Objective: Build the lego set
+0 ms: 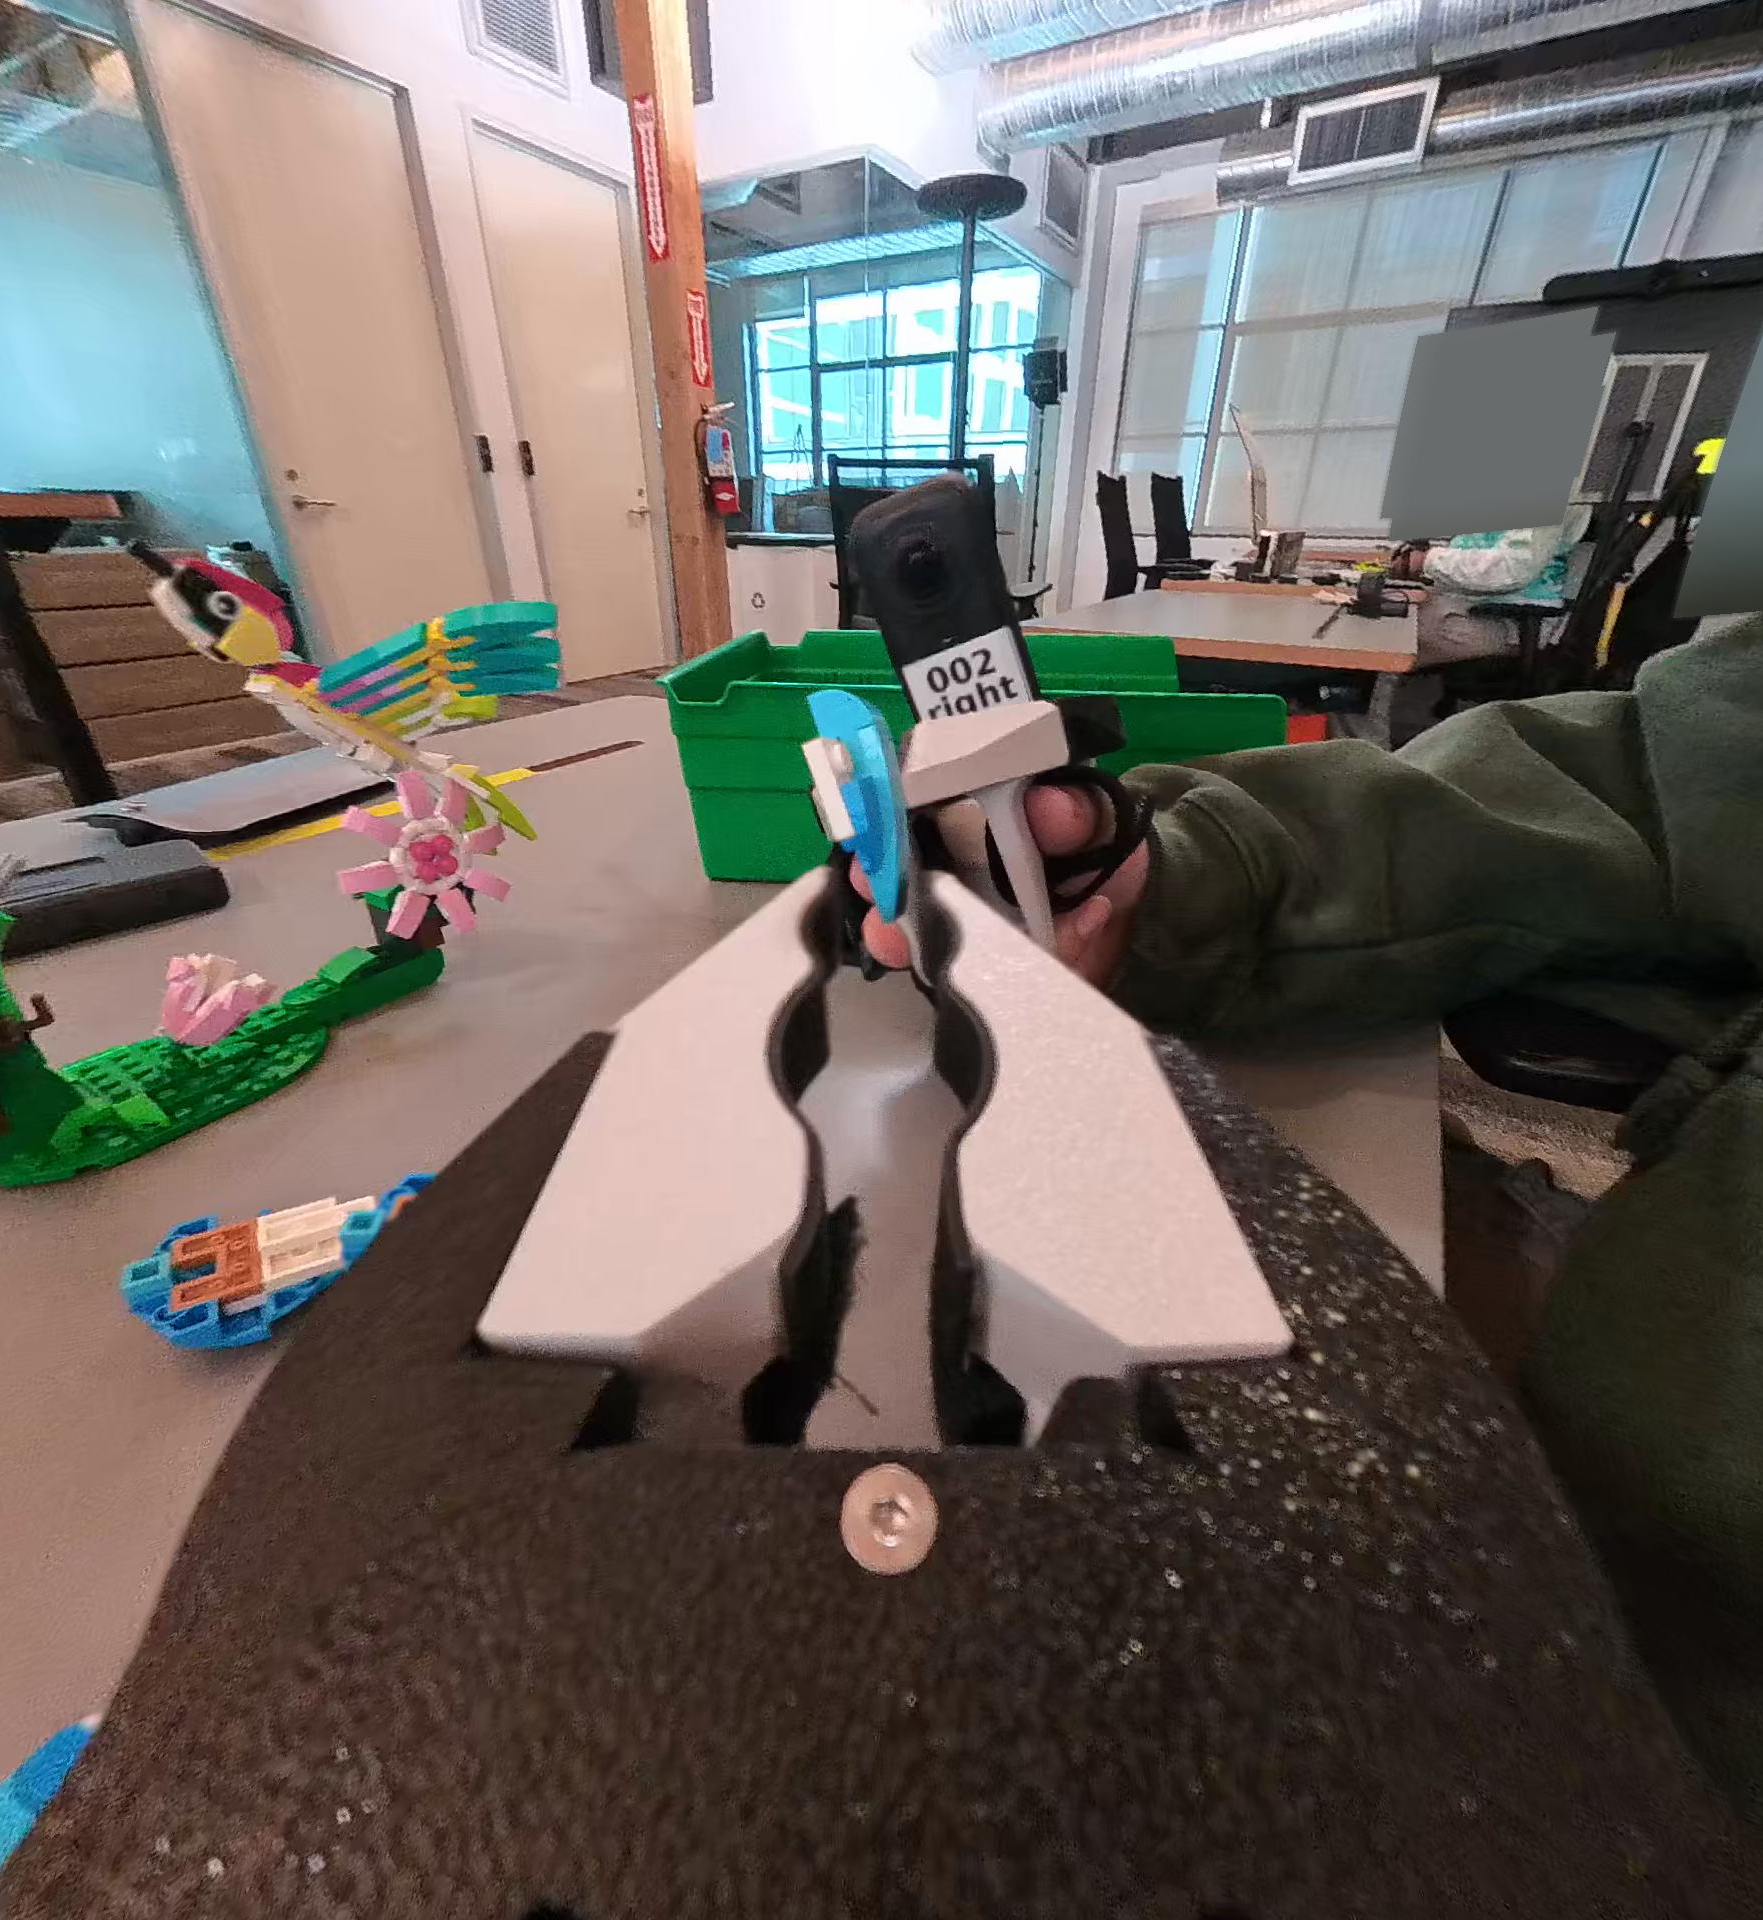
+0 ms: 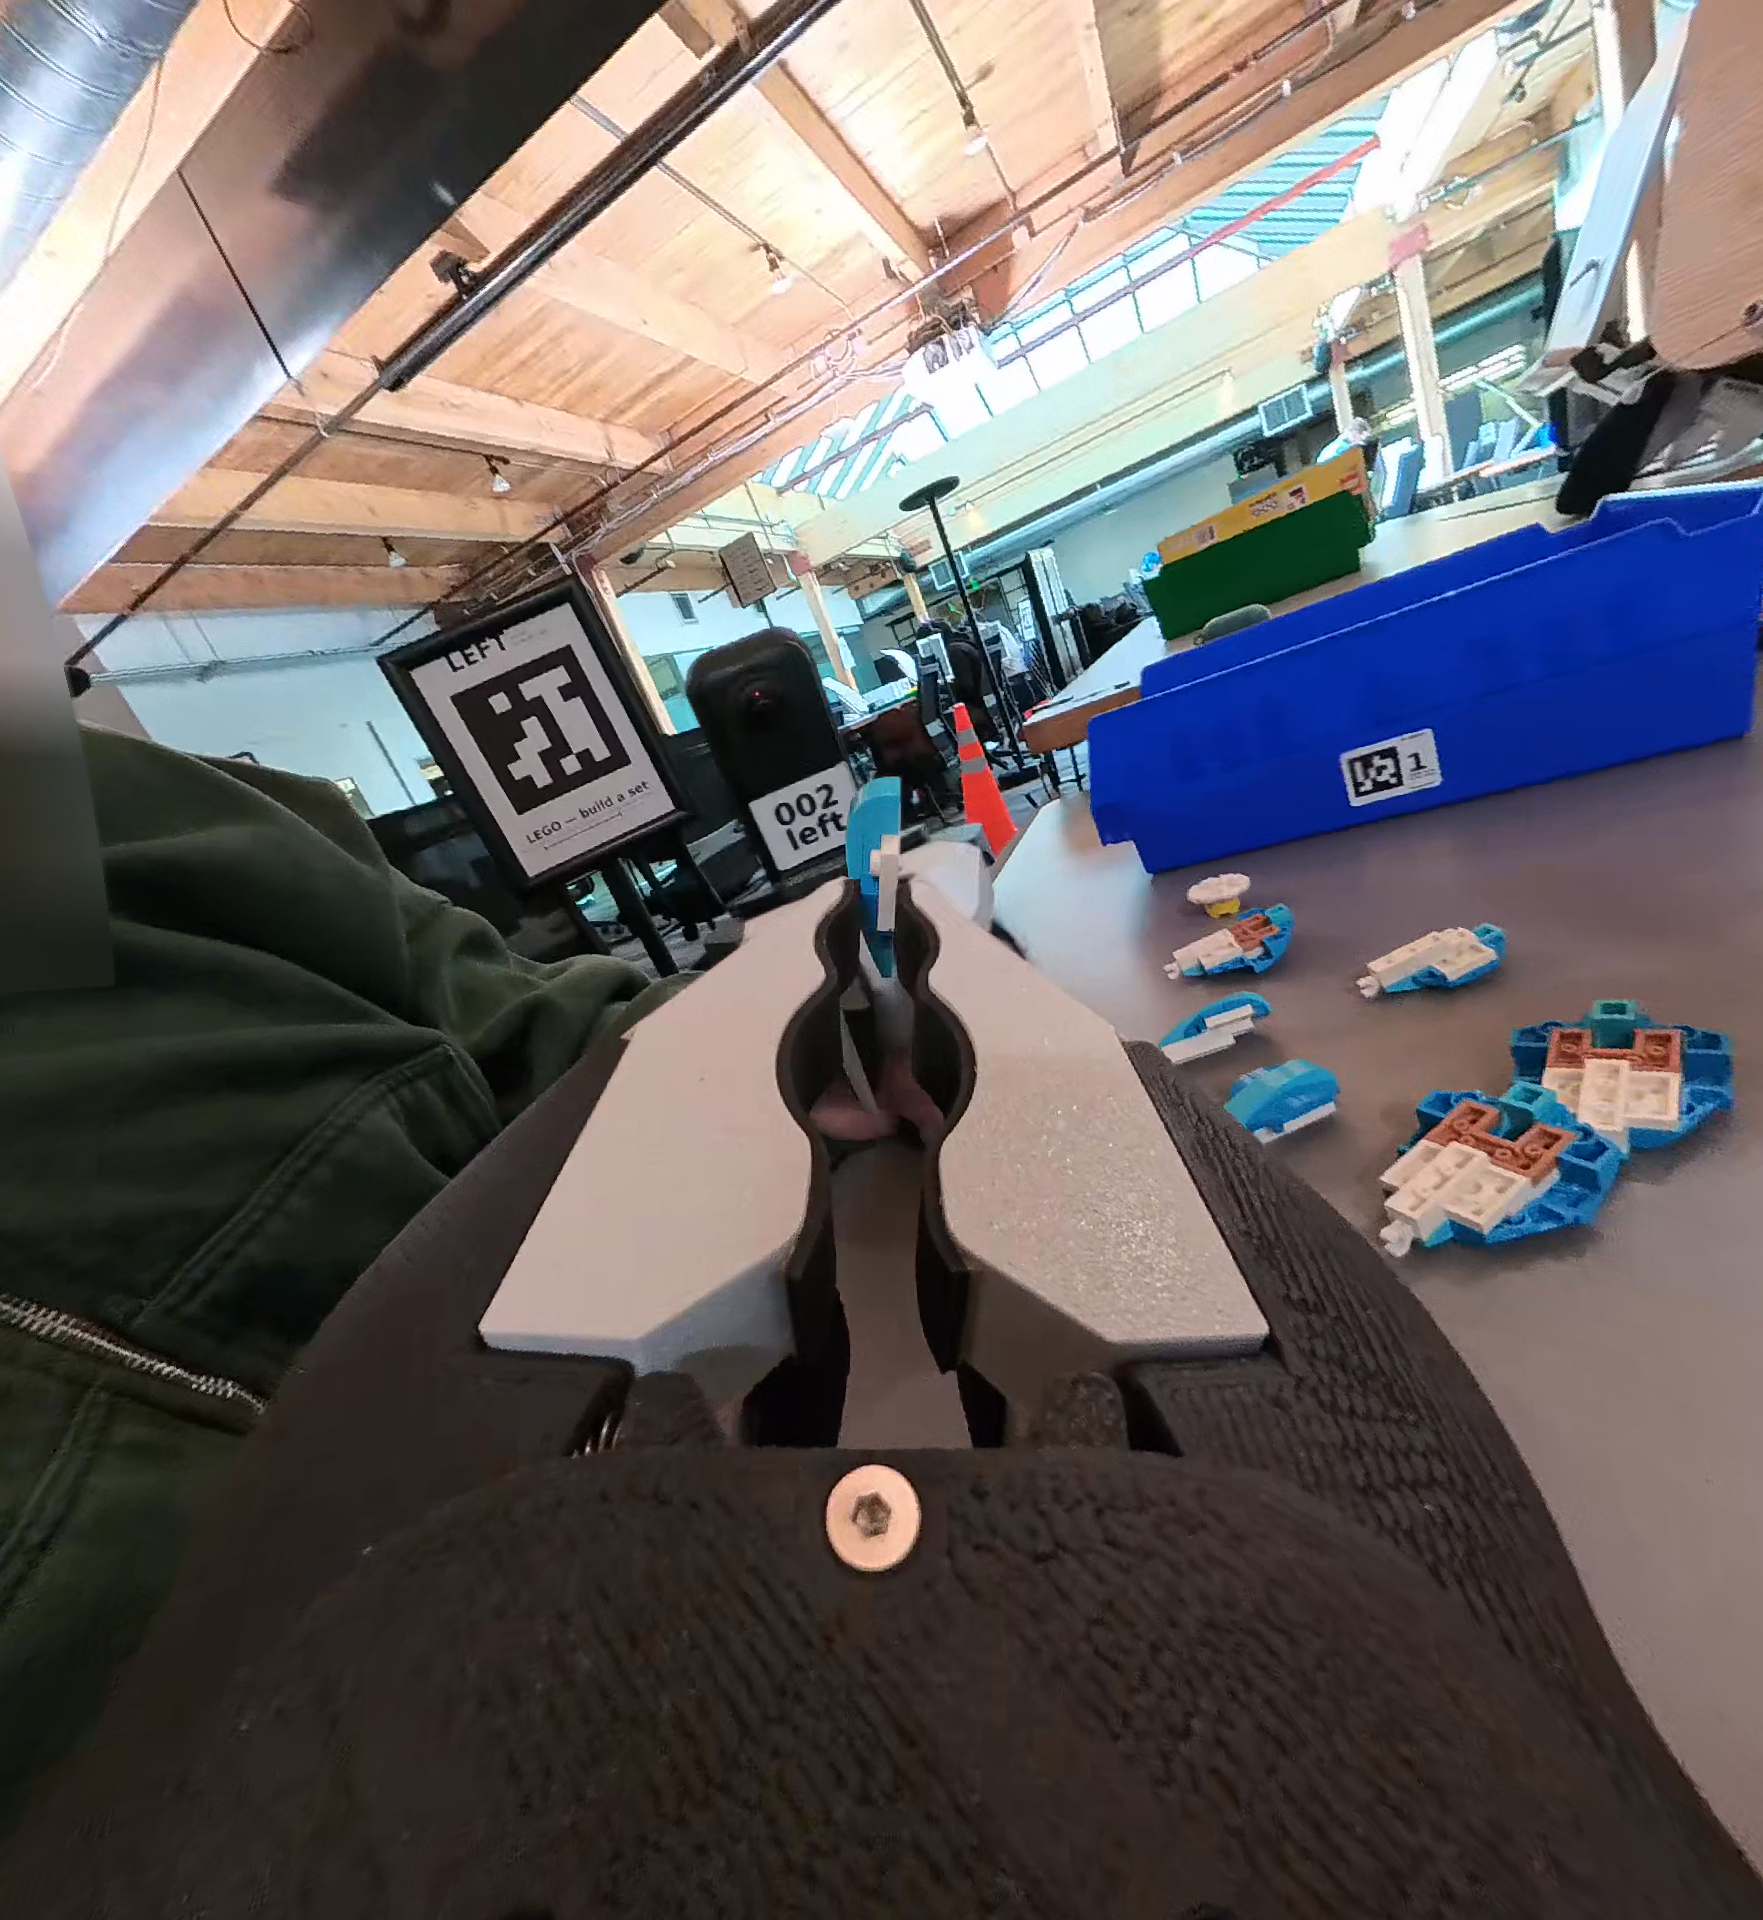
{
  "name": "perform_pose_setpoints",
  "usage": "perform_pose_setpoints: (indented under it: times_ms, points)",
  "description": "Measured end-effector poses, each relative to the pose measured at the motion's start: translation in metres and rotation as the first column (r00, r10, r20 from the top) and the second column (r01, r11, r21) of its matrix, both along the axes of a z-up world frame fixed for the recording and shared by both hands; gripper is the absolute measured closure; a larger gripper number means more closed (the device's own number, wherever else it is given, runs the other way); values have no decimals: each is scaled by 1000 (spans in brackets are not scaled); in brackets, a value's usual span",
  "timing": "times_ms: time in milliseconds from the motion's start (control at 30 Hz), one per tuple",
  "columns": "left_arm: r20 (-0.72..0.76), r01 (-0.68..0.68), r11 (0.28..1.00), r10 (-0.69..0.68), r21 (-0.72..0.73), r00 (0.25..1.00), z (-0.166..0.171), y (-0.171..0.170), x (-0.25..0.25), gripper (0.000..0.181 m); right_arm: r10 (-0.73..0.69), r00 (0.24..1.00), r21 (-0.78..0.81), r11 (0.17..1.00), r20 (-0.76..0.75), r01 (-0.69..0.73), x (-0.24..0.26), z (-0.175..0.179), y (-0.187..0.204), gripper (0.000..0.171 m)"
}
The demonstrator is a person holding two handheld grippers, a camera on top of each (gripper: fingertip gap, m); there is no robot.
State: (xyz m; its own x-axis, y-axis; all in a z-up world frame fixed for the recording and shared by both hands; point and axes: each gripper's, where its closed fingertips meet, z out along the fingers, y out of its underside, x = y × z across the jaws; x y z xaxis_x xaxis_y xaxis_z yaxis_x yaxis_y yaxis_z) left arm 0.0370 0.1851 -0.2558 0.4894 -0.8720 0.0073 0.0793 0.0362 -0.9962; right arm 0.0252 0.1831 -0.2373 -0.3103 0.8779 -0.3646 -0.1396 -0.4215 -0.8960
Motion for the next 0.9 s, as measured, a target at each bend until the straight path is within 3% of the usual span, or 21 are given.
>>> perform_pose_setpoints:
  times_ms: [33,300,767,900]
  points:
    - [1,6,1000,-6,-3,1000,0,0,1,179,-14,1000,20,1000,0,14,0,0,0,167]
    - [30,77,992,-75,-101,997,-3,-3,1,181,-183,981,371,917,71,144,0,-4,0,168]
    - [38,164,962,-160,-216,986,-11,-8,-3,181,-240,962,466,871,133,154,-4,-15,2,167]
    - [34,136,947,-131,-291,991,-18,-3,-6,181,-347,929,622,759,132,195,-5,-21,7,167]
